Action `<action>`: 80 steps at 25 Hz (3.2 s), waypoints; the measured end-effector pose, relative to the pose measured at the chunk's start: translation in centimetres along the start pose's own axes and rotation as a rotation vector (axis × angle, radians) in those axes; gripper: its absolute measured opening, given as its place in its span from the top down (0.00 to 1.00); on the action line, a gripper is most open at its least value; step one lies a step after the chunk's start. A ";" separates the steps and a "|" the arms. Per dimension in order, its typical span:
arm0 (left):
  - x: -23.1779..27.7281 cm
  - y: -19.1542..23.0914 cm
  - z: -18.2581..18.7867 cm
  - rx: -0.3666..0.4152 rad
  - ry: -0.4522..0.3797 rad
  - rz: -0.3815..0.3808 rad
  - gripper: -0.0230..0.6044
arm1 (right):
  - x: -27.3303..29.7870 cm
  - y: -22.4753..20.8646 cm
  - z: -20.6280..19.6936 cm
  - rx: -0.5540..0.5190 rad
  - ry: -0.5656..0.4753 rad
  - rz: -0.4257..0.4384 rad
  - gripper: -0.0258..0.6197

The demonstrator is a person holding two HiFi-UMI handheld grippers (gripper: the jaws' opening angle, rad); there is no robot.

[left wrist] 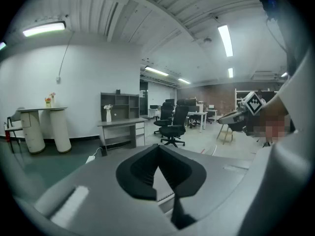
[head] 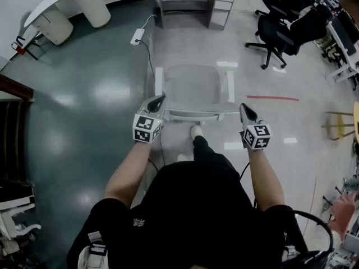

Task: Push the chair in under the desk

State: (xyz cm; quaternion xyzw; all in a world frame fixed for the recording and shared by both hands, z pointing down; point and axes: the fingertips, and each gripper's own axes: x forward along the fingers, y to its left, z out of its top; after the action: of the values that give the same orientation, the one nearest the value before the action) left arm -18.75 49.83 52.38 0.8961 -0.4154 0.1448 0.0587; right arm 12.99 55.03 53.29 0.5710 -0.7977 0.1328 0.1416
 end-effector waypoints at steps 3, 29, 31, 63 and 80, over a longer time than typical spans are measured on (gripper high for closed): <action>0.6 0.3 -0.1 0.027 0.004 0.001 0.95 | 0.5 0.1 0.5 -0.009 -0.006 0.011 0.96; 8.0 -5.6 -12.0 0.553 0.497 -0.439 0.59 | 7.6 4.4 -11.3 -0.744 0.496 0.472 0.67; 8.6 -5.8 -12.4 0.551 0.527 -0.470 0.60 | 8.2 4.4 -11.8 -0.751 0.517 0.503 0.69; 18.4 -0.3 -10.1 0.536 0.710 -0.358 0.74 | 17.9 -1.0 -8.1 -0.712 0.508 0.546 0.78; 24.5 3.9 -8.3 0.517 0.736 -0.227 0.72 | 23.9 -4.4 -5.7 -0.717 0.462 0.596 0.78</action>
State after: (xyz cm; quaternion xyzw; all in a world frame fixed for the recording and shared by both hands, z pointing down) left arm -8.44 31.31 67.81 0.8102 -0.2167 0.5446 -0.0077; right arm 10.18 34.89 67.81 0.1902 -0.8689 0.0082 0.4569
